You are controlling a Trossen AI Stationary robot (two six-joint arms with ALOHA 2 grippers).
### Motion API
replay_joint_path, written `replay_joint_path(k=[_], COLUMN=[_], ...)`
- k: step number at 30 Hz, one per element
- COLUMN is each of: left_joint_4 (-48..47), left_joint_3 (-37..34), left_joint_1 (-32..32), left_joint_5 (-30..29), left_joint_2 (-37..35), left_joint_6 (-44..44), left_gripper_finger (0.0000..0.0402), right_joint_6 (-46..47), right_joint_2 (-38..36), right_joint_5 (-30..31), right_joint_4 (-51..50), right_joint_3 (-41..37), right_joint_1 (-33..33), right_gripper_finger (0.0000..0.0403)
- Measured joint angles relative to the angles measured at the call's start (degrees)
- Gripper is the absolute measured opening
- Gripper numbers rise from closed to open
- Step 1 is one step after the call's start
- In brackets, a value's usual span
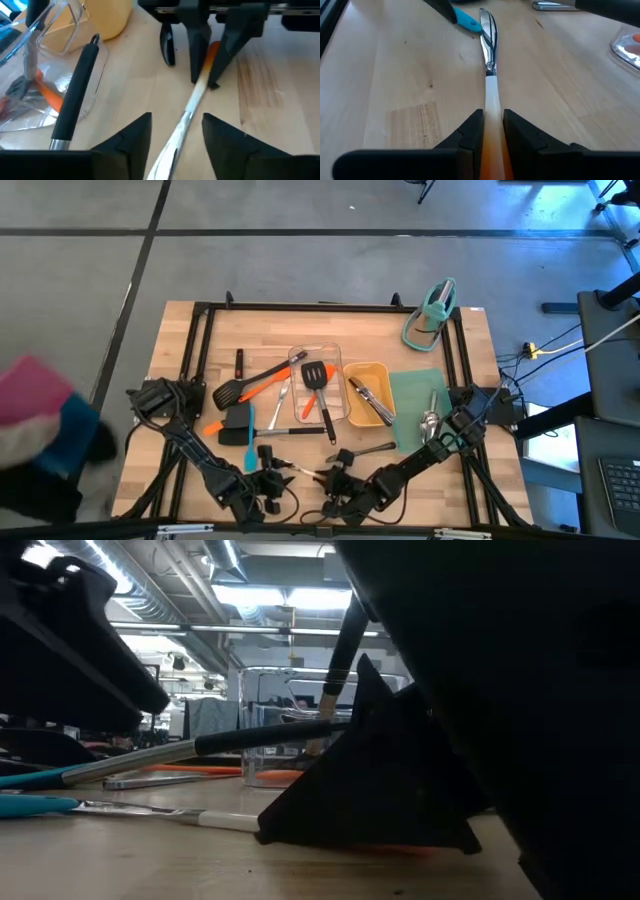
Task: Pick & Place Kitchen Items
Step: Put the orange table knife into the yellow bin
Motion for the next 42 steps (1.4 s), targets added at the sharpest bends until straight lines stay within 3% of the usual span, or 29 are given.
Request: replay_joint_path(k=[4, 11, 20, 25, 32, 42], left_joint_4=[1.01, 4.24, 7.34, 13.43, 17.34, 16.8], left_joint_3=[0.0, 0.02, 0.02, 0.04, 0.09, 0.17], left_joint_1=[0.76, 0.77, 2.76, 4.8, 5.01, 6.37], left_joint_5=[0.79, 5.85, 8.51, 14.06, 11.53, 16.08], left_joint_2=[0.0, 0.0, 1.03, 4.49, 6.6, 6.47], left_joint_6=[1.02, 5.32, 9.08, 12.07, 14.07, 14.07], left_gripper_finger=[0.0194, 0.0191, 0.0189, 0.0189, 0.0189, 0.0189], right_joint_6=[-0.26, -0.46, -0.7, -0.78, -1.34, -2.37], right_joint_2=[0.22, 0.28, 0.42, 0.44, 0.44, -0.71], right_joint_5=[-0.06, -1.79, -0.34, -0.07, 0.16, 1.25], right_joint_4=[-4.41, -13.51, -13.87, -13.81, -13.66, -14.57], right_joint_3=[2.96, 7.65, 8.43, 8.43, 8.45, 8.34], right_joint_1=[0.15, 0.36, 0.63, 0.62, 0.59, 0.52], right_gripper_finger=[0.0069, 0.0069, 0.0069, 0.0063, 0.0059, 0.0058])
